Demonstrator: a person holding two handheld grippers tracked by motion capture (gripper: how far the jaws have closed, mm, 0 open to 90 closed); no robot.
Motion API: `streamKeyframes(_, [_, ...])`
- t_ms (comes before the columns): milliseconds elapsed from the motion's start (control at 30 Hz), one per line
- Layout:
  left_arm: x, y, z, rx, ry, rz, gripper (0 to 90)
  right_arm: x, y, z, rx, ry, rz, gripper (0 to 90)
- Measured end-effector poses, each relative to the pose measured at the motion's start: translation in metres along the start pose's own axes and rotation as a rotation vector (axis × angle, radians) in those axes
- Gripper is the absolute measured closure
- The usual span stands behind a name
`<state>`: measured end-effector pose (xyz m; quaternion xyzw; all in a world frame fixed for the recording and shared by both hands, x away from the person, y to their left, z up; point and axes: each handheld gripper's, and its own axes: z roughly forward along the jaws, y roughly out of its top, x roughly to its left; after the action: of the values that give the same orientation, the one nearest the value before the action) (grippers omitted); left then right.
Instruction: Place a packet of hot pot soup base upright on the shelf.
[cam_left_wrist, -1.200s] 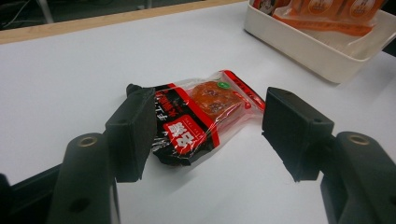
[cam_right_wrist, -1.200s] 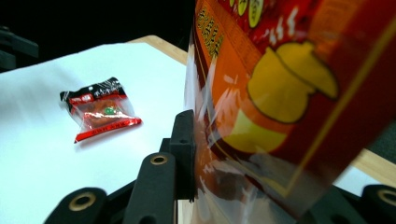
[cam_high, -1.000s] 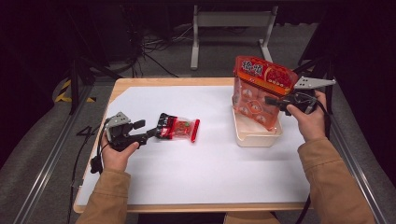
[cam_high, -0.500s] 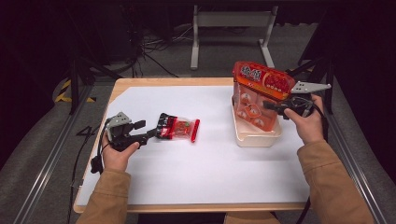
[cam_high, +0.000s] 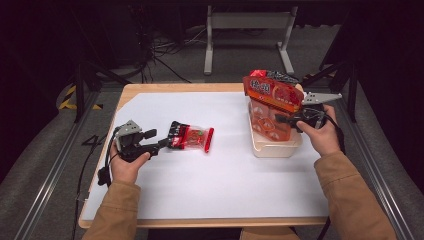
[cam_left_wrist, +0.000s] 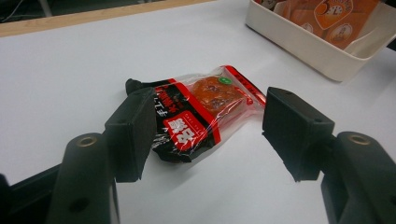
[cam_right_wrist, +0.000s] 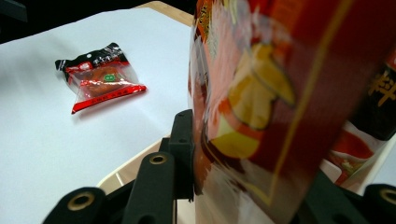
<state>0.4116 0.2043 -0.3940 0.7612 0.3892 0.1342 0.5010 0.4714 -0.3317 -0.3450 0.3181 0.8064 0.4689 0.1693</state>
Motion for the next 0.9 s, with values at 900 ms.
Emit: streamKeyframes(900, [0.004,-0.002,0.003,0.031,0.013,-0.03,37.0,-0.011,-0.017,-0.01,-0.039,-0.17,0.116,34.9])
